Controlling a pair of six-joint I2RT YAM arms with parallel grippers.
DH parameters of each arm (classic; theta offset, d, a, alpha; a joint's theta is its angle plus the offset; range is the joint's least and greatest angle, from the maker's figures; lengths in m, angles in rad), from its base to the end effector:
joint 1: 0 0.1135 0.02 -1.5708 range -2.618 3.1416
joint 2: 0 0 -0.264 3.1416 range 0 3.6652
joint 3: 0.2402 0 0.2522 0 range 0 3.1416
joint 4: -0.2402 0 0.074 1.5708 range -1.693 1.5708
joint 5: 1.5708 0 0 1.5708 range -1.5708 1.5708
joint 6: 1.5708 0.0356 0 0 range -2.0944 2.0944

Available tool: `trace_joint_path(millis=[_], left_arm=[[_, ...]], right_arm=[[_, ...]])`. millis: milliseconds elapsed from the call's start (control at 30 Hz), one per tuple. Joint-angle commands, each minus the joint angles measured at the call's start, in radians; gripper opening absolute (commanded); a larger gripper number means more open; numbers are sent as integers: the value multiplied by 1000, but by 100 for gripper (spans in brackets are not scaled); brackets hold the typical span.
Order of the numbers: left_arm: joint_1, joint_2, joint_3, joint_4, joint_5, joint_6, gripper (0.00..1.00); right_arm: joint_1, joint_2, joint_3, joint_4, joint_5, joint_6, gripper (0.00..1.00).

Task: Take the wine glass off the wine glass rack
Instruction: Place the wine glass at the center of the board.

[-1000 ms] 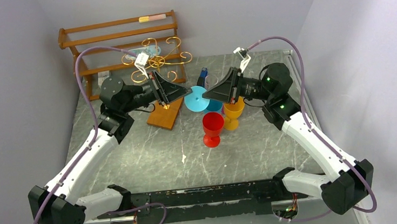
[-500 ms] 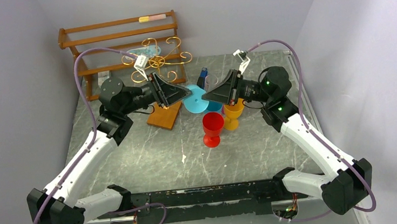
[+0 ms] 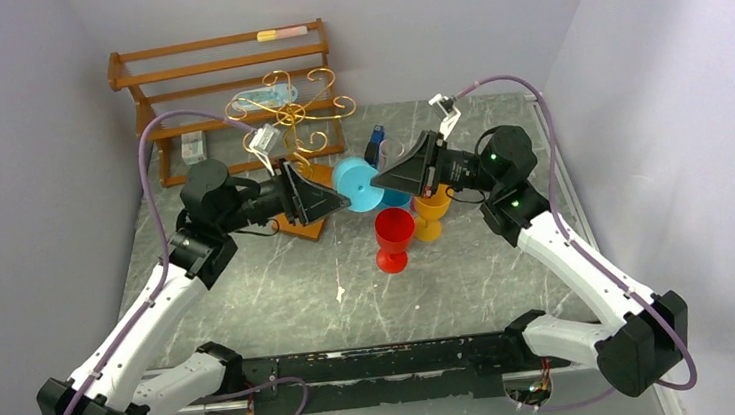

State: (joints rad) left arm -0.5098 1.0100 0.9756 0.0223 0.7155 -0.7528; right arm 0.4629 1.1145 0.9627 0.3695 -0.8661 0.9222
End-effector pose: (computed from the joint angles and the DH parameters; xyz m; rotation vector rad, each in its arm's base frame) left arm 0.1870 -0.1313 0.3874 0.4167 1.7615 -1.5025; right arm 0.2113 0.1357 0.3937 -0.4839 1.6056 1.6727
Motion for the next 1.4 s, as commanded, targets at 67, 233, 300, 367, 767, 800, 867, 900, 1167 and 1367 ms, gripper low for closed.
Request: trace_joint_path(millis=[67, 233, 300, 367, 767, 800, 867, 900, 1167, 1367], left_arm=[[-47, 10, -17, 91, 19, -54, 53], [-68, 17, -14, 99, -2, -55, 34], [-70, 15, -27, 118, 6, -66, 27], [-71, 12, -32, 112, 6, -59, 24], [-73, -3, -22, 45, 18, -4, 22], [-73, -8, -25, 46, 11, -5, 19], [-73, -17, -36, 59, -3, -14, 15], [-72, -20, -41, 71, -8, -23, 15], [-73, -38, -96, 194, -44, -116, 33], [-73, -56, -132, 275, -64, -163, 28]], right_arm=[[41, 26, 23, -19, 21, -42, 0], [60, 35, 29, -33, 36, -56, 0], [60, 30, 21, -35, 50, -59, 0], [60, 24, 14, -36, 67, -62, 0], [61, 14, -9, -14, 150, -51, 0], [60, 16, -7, -15, 147, -51, 0], [60, 19, -4, -15, 137, -50, 0], [60, 20, -3, -15, 134, -50, 0], [60, 22, 4, -25, 121, -54, 0], [60, 27, 1, -18, 105, -47, 0]])
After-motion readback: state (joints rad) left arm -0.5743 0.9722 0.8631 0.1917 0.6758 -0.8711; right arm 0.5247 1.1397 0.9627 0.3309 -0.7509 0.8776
